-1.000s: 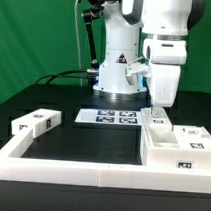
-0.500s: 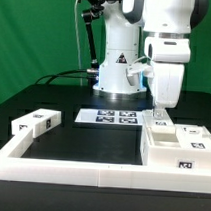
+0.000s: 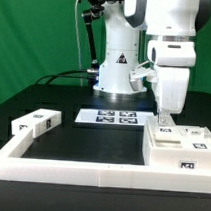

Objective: Assemble cabinet

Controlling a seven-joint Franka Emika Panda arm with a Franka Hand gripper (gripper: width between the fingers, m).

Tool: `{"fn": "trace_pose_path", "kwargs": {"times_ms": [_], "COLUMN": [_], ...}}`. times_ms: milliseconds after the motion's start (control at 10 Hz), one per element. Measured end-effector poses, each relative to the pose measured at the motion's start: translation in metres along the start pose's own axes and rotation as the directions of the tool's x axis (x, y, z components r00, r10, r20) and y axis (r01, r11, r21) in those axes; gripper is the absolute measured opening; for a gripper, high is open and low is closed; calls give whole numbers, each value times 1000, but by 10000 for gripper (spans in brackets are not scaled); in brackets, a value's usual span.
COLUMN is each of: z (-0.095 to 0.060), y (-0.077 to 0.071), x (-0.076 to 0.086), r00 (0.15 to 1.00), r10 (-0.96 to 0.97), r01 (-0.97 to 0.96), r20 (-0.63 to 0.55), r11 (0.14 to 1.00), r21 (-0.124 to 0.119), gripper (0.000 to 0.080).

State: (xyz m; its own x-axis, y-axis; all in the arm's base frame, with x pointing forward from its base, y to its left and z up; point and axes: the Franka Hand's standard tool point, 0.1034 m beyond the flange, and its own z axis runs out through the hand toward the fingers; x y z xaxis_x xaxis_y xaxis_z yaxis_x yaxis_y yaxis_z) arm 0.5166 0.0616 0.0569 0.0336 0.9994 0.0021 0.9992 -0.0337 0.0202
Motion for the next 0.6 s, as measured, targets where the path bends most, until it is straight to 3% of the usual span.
{"fn": "trace_pose_path", "kwargs": {"times_ms": [600], "z": [0], "y": [36], "x": [1], "r00": [1000], "r10": [10], "r01": [-10], "r20": [-1], "r11": [1000], "r21": [-2], "gripper": [70]}}
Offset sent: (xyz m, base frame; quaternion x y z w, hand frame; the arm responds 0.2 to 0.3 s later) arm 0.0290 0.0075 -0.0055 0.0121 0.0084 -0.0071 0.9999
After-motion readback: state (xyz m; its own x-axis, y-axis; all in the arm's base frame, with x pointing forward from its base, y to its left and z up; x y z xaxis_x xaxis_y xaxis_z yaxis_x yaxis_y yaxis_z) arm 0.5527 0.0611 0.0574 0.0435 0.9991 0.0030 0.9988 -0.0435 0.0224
